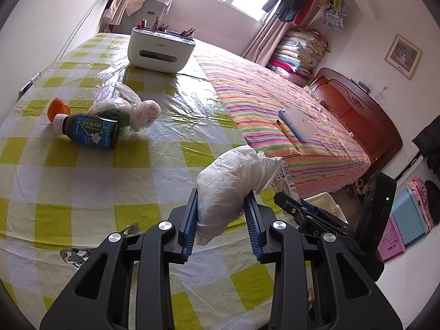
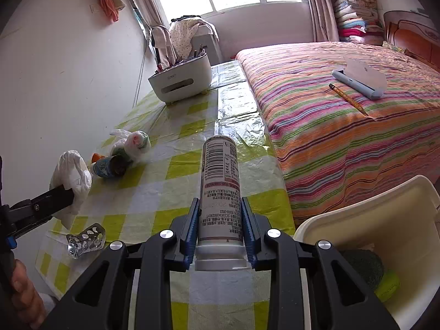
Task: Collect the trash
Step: 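Carry the white bottle with the right tool toward the bin while the left tool carries the bag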
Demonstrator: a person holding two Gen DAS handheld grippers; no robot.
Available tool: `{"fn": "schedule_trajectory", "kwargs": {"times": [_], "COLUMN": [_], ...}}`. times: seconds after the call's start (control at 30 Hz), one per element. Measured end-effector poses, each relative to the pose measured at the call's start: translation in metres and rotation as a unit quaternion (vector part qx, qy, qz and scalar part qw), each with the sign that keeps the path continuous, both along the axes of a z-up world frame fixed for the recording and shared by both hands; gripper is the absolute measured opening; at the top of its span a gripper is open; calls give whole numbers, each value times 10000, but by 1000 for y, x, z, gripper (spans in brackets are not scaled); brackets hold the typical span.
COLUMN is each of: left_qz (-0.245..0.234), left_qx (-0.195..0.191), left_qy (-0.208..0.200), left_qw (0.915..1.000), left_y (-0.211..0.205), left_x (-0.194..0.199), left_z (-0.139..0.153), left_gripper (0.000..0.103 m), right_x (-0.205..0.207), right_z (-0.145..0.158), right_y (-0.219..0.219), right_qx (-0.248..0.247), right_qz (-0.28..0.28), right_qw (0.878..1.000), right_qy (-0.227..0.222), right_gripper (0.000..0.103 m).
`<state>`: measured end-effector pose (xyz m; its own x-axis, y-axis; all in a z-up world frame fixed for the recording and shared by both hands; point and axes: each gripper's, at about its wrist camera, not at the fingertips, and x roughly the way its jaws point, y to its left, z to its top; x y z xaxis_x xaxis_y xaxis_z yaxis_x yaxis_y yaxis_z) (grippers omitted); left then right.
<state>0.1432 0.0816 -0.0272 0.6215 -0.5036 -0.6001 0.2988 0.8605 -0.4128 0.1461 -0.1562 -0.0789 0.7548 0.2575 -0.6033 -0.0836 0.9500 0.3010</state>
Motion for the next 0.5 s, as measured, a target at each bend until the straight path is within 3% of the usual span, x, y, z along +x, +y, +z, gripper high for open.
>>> {"fn": "schedule_trajectory", "kwargs": {"times": [0.27,0.5], "left_qz": [-188,-262], "left_qx": [106,170], "left_qy": [-68,-54], "left_qw": [9997,9995], "left_y": [-21,-34], "left_x": [-4,-4], "left_z": [5,3], "left_gripper": [33,33], "right_x": [-17,-51], "right_z": [8,28], "right_y": [-21,-33], "right_qx": [171,175], "right_qz": [-498,-1104], "right_qw": [9980,9879], "right_qy": [-336,-1071], "right_gripper": [28,28]}}
